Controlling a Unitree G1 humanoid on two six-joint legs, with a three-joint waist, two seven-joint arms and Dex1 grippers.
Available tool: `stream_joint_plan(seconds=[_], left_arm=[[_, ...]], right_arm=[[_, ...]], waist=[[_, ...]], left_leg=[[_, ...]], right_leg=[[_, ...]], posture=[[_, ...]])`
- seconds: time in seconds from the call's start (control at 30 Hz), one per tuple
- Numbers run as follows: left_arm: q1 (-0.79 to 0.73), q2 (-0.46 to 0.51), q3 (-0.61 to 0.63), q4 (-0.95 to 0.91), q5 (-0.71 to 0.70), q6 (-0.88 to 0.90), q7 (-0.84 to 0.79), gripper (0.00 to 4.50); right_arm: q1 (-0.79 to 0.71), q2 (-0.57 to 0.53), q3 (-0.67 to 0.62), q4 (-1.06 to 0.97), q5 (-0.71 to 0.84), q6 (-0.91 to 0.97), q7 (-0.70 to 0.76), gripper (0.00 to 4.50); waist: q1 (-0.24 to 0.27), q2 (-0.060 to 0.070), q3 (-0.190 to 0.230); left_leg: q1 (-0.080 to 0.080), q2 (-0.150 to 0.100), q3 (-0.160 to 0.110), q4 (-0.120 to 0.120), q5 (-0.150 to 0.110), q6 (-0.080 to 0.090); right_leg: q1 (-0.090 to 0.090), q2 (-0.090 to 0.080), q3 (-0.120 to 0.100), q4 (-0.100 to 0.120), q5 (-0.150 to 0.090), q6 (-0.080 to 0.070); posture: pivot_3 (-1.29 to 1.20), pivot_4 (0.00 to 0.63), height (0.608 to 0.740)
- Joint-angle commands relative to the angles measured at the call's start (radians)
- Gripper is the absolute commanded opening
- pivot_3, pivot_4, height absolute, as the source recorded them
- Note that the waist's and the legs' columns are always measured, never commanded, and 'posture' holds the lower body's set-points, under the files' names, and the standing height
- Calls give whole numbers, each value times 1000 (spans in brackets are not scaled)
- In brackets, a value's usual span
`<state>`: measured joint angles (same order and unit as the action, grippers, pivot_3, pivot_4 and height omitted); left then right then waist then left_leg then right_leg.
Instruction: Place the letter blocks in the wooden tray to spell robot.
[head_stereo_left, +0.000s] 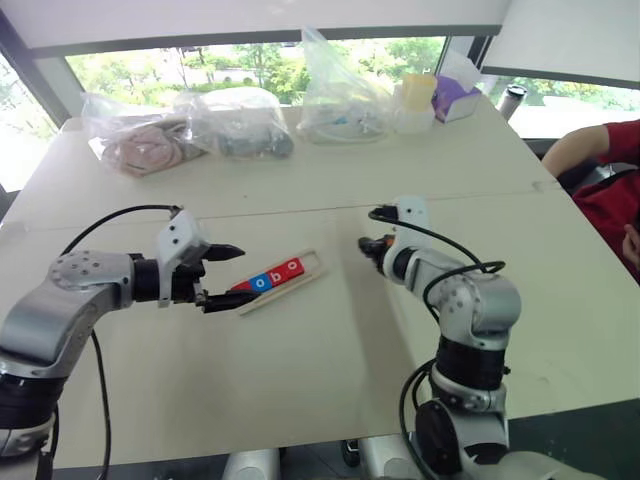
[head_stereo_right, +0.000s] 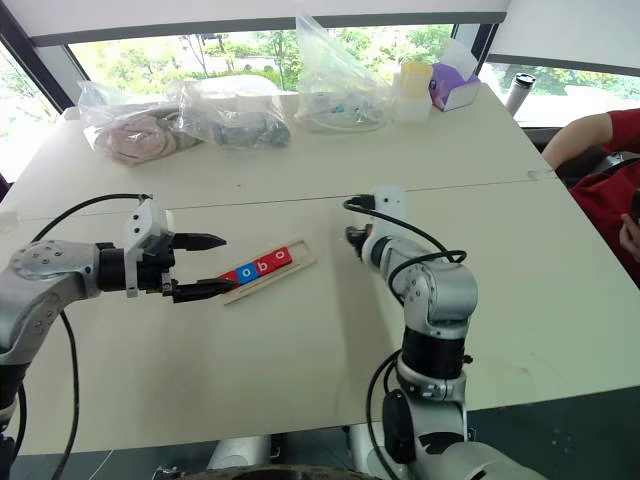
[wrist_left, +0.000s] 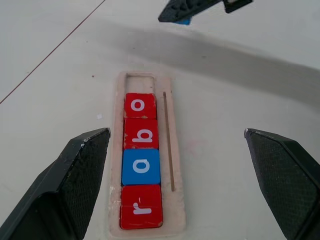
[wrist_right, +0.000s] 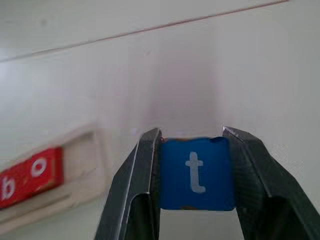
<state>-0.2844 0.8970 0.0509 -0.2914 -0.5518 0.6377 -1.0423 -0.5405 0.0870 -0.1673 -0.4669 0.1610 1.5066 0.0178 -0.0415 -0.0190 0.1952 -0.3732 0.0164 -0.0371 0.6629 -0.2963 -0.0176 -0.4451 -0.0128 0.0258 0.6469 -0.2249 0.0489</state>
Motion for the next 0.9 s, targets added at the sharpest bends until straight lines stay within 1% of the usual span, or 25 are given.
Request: stream_joint_plan(seconds=[0.03, 0.07, 0.13, 0.17, 0.23, 0.27, 0.3, 0.37, 0.43, 0.53, 0.57, 0.63, 0.67, 0.7, 0.73, 0.8, 0.9], left_arm=[[-40, -19, -21, 22, 23, -37, -12, 4500], [-49, -26, -29, 33, 28, -43, -16, 4500], [-62, -36, -42, 48, 39, -53, -21, 4500], [-65, -39, -45, 53, 43, -56, -24, 4500], [-67, -43, -46, 57, 47, -59, -30, 4500], [-66, -44, -47, 57, 49, -60, -31, 4500], [-65, -45, -47, 56, 49, -61, -32, 4500], [-62, -45, -46, 55, 51, -62, -33, 4500], [-57, -42, -43, 53, 52, -61, -37, 4500], [-54, -28, -32, 42, 41, -51, -53, 4500], [-54, -19, -28, 38, 35, -45, -64, 4500], [-46, 12, -20, 18, 12, -15, -98, 4500], [-35, 34, -17, 0, -7, 10, -118, 4500], [-18, 58, -14, -22, -24, 28, -140, 4500], [0, 78, -9, -43, -38, 44, -154, 4500], [35, 101, 0, -70, -46, 54, -157, 4500], [87, 110, 35, -106, -57, 76, -125, 4500]], right_arm=[[37, 16, 18, -85, -11, 67, -25, 1224], [59, 14, 33, -85, -15, 63, -30, 1224], [96, 13, 50, -81, -20, 54, -32, 2298], [106, 12, 55, -79, -23, 51, -34, 2717], [105, 8, 52, -82, -28, 49, -36, 3775], [98, -1, 48, -86, -30, 46, -35, 4223], [87, -6, 34, -90, -34, 34, -37, 4476], [62, -7, -1, -92, -27, 6, -28, 4476], [27, -39, -43, -84, 13, -98, 28, 4476], [-3, -186, -86, -54, 140, -223, 245, 4476], [10, -287, -64, -44, 181, -294, 376, 4476], [90, -565, 63, -15, 195, -500, 703, 4476], [123, -668, 112, 6, 207, -560, 818, 4476], [147, -737, 149, 31, 212, -606, 890, 4476], [161, -788, 186, 59, 199, -667, 938, 4476], [170, -855, 255, 119, 149, -784, 995, 4476], [157, -841, 307, 221, 124, -910, 1031, 4476]], waist=[[0, 0, 0], [0, 0, 0], [-3, 0, 0], [-4, 0, 0], [-6, 0, 0], [-5, 0, 0], [-5, 0, 0], [-2, 0, 0], [-3, 0, 0], [-4, 0, 0], [-4, 0, 0], [0, 0, 1], [0, 0, 0], [-2, -1, 0], [-6, -1, 0], [-17, 0, 1], [-27, 0, 1]], left_leg=[[0, 0, 0, 0, 0, 0], [0, -1, 1, 0, 0, 0], [0, -1, 2, 1, 0, 0], [0, -1, 2, 1, 0, 0], [1, -1, 2, 1, 0, 0], [1, 0, 2, 0, 0, 0], [1, 0, 1, 0, 0, 0], [1, 0, 1, 0, 0, 0], [0, 0, 1, 0, 0, 0], [0, -1, 3, 0, 0, 0], [0, -1, 3, 0, 0, 0], [0, -1, 2, 0, 0, 0], [0, -1, 1, -1, -1, 1], [0, -1, 2, -1, -2, 4], [0, -1, 2, -1, -4, 7], [1, 0, 3, -1, -5, 9], [1, 0, 4, 0, -5, 9]], right_leg=[[0, -1, 0, -1, 0, 0], [1, -1, 0, -1, -1, -2], [1, -2, 1, -2, -1, -2], [1, -2, 1, -2, -1, -2], [1, -1, 1, -1, -1, -1], [1, 0, 1, -1, 0, 0], [1, 1, 1, -1, 0, 0], [1, 1, 1, -1, 0, 0], [1, 0, 0, -1, 0, 0], [1, 0, 1, -2, -2, 4], [1, 0, 1, -2, -2, 4], [1, 0, 1, -2, -3, 5], [1, 0, 0, -3, -3, 6], [2, 0, 0, -4, -3, 6], [2, 0, 0, -5, -4, 6], [2, 1, 1, -6, -4, 6], [2, 1, 2, -4, -4, 6]], posture=[[0, 150, 740], [0, 150, 740], [0, 150, 740], [0, 150, 740], [0, 150, 740], [0, 150, 740], [0, 150, 740], [0, 150, 740], [0, 150, 740], [0, 150, 740], [0, 150, 740], [0, 150, 740], [0, 150, 740], [0, 150, 740], [0, 150, 740], [0, 150, 740], [0, 150, 740]])
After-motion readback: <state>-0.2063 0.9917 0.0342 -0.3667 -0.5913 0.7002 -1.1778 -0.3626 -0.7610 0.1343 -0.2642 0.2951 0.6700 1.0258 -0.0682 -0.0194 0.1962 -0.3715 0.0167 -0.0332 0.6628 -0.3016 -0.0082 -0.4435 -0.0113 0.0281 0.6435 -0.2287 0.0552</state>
